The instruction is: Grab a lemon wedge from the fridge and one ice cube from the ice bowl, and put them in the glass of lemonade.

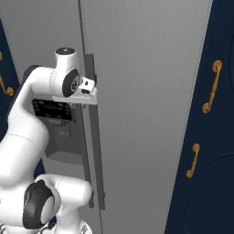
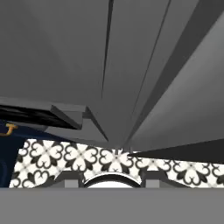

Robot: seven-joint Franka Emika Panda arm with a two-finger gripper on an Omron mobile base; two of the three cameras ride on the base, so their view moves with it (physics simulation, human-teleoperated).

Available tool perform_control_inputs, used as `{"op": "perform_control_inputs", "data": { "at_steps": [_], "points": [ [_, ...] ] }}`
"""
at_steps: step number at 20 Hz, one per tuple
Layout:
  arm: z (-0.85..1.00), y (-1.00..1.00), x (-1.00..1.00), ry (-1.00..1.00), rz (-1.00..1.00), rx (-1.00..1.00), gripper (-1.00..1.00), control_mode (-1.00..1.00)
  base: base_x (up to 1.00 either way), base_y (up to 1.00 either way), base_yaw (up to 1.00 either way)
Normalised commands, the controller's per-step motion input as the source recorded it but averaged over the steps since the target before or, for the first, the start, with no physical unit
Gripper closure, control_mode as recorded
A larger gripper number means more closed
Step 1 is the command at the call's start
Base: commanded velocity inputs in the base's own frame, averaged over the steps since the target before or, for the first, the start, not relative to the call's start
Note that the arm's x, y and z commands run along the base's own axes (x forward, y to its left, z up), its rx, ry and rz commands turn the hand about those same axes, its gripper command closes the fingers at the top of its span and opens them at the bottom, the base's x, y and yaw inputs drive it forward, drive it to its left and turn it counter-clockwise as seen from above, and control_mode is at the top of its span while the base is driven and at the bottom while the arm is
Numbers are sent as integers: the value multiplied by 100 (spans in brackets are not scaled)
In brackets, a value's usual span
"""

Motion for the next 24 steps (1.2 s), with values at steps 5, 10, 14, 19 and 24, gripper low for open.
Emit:
{"op": "perform_control_inputs", "data": {
  "at_steps": [5, 10, 14, 19, 24],
  "points": [
    [-11, -9, -56, -5, -1, 0, -100, -100, 0, 0, 0],
    [-15, -10, -61, -8, -1, 0, -100, -100, 0, 0, 0],
    [-31, 0, -45, -8, 0, 0, -100, -100, 0, 0, 0],
    [-24, 0, -21, -13, 0, 0, -100, -100, 0, 0, 0],
    [0, 0, 0, 0, 0, 0, -100, 100, -16, 0, 0]
  ]
}}
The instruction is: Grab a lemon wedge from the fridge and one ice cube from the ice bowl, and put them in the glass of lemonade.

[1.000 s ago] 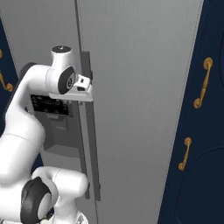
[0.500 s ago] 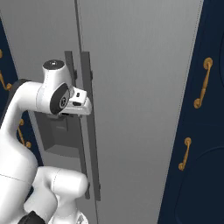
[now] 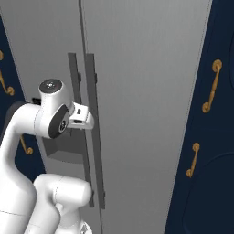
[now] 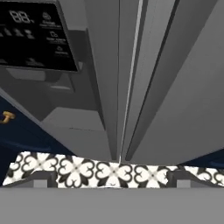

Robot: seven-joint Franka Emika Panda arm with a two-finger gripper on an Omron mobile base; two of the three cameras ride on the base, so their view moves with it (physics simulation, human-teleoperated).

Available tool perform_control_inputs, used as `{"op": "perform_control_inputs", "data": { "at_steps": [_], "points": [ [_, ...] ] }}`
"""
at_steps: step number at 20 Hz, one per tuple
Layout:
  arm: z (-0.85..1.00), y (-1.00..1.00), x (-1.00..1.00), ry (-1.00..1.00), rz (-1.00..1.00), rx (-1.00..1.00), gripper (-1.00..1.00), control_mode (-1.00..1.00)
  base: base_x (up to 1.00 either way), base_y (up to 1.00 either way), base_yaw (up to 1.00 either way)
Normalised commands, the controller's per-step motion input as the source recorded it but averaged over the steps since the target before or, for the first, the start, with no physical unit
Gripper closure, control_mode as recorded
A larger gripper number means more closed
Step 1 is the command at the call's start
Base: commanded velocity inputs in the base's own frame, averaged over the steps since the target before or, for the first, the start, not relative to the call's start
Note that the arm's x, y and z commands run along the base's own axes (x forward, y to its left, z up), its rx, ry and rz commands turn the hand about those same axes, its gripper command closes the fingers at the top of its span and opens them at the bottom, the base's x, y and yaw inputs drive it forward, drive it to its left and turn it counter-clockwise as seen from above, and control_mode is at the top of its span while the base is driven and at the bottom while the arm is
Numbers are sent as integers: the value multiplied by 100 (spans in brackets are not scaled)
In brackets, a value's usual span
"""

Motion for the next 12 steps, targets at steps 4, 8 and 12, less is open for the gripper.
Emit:
{"op": "perform_control_inputs", "data": {
  "at_steps": [4, 8, 12],
  "points": [
    [0, 0, 0, 0, 0, 0, -100, 100, -47, -1, 0],
    [0, 0, 0, 0, 0, 0, -100, 100, -53, 0, 0],
    [0, 0, 0, 0, 0, 0, -100, 100, -52, 0, 0]
  ]
}}
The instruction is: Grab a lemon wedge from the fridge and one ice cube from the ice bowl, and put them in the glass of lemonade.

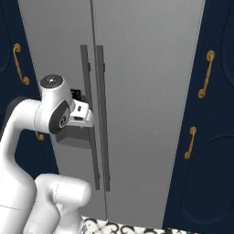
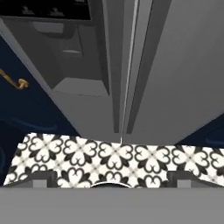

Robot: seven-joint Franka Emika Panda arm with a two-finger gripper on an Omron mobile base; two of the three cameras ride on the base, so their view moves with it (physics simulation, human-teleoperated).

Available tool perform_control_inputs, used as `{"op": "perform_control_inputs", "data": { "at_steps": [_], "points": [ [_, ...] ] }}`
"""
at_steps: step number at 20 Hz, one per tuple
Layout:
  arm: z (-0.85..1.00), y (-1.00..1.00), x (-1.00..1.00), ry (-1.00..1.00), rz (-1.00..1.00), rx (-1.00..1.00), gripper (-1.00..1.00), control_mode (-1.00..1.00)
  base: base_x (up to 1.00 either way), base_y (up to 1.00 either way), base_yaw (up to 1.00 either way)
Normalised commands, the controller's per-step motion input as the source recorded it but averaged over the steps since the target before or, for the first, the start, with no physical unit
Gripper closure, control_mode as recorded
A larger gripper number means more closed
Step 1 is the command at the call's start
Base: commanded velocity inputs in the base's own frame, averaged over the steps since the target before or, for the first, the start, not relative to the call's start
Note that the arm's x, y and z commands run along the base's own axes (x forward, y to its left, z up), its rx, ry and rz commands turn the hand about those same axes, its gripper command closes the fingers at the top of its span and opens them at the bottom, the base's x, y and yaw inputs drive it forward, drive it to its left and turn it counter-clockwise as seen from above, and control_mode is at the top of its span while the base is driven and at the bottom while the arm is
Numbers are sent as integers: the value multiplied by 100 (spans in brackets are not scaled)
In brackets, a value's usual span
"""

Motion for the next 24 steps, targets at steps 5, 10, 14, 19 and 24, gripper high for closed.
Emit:
{"op": "perform_control_inputs", "data": {
  "at_steps": [5, 10, 14, 19, 24],
  "points": [
    [0, 0, 0, 0, 0, 0, -100, 100, -51, 0, 0],
    [0, 0, 0, 0, 0, 0, -100, 100, -40, 0, -1],
    [0, 0, 0, 0, 0, 0, -100, -100, -1, 0, 0],
    [-1, -5, 0, -10, -1, 0, -100, -100, 0, 0, 0],
    [0, -25, 37, -49, -13, -1, -100, -100, 0, 0, 0]
  ]
}}
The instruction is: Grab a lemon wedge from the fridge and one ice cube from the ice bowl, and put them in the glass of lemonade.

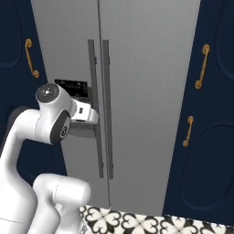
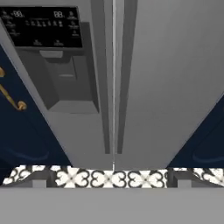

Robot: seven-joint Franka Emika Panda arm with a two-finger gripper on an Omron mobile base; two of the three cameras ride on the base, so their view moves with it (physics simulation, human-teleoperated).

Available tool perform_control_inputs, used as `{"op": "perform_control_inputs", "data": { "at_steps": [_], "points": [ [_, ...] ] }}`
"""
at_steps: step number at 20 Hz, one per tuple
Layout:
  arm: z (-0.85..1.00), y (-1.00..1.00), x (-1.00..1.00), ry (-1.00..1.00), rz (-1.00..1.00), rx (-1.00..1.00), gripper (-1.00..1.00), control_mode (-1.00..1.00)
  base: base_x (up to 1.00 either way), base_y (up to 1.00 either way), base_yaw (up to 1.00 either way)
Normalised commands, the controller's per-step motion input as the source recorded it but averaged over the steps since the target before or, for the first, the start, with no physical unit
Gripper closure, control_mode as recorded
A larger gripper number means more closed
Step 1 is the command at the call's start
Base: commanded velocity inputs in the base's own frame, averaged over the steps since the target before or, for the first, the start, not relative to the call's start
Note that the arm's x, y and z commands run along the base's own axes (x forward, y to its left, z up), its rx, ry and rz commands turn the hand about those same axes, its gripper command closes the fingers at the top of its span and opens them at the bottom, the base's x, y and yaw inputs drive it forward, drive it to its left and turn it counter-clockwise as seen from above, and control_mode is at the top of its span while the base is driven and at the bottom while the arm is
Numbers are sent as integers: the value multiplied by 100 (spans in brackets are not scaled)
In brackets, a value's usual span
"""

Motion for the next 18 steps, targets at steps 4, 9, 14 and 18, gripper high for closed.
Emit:
{"op": "perform_control_inputs", "data": {
  "at_steps": [4, 9, 14, 18],
  "points": [
    [0, -15, 80, -24, -16, -1, -100, -100, 0, 0, 0],
    [3, -34, 55, -1, -3, 1, -100, -100, 0, 0, 0],
    [19, -16, 61, 2, 0, 8, -100, -100, 0, 0, 0],
    [1, 0, 77, 8, 0, 3, -100, -100, 0, 0, 0]
  ]
}}
